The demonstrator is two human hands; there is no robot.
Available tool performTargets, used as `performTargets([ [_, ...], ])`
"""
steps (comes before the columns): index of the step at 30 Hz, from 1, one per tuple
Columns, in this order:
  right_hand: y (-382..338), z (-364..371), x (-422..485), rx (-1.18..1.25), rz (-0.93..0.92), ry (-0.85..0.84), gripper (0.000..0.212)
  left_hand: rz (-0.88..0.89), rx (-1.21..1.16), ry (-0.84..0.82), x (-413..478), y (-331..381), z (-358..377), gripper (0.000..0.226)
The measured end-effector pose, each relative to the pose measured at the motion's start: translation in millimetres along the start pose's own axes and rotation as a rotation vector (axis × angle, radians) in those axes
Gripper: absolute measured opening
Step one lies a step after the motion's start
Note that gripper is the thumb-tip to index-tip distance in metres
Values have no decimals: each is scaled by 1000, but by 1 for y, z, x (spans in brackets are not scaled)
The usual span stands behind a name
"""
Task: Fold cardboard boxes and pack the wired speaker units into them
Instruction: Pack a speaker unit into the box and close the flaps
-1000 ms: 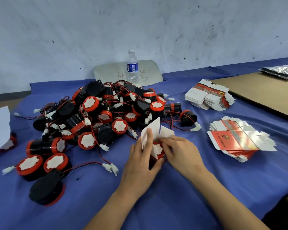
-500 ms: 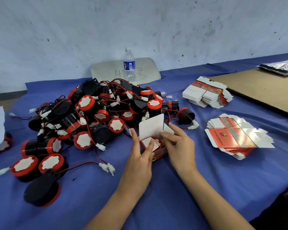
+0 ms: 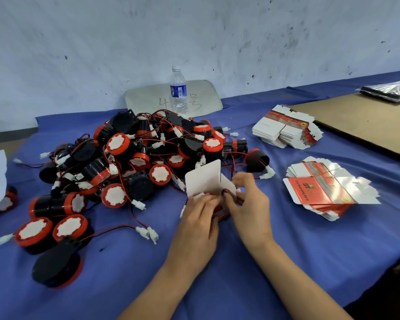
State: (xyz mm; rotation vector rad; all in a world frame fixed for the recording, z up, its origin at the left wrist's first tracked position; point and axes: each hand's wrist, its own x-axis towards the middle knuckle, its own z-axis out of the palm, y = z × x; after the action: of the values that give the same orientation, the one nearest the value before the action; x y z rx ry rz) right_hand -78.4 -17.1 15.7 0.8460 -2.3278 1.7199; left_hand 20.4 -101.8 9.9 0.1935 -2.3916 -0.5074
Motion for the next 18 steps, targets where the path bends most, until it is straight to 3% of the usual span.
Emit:
performTargets([
  [4,4,-1,0,5,-52,-15,28,88,40,-91,0,-5,2,56],
  [8,-2,-7,-3,94,-76,-99,38,114,65,-138,2,-9,1,62],
  [13,-2,-12,-4,239,-22,-134,21,105,119,-176,3,-10,-1,58],
  [18,-3,-11,-2,256,1,-145,31,100,187,-178,4,-6,-3,46],
])
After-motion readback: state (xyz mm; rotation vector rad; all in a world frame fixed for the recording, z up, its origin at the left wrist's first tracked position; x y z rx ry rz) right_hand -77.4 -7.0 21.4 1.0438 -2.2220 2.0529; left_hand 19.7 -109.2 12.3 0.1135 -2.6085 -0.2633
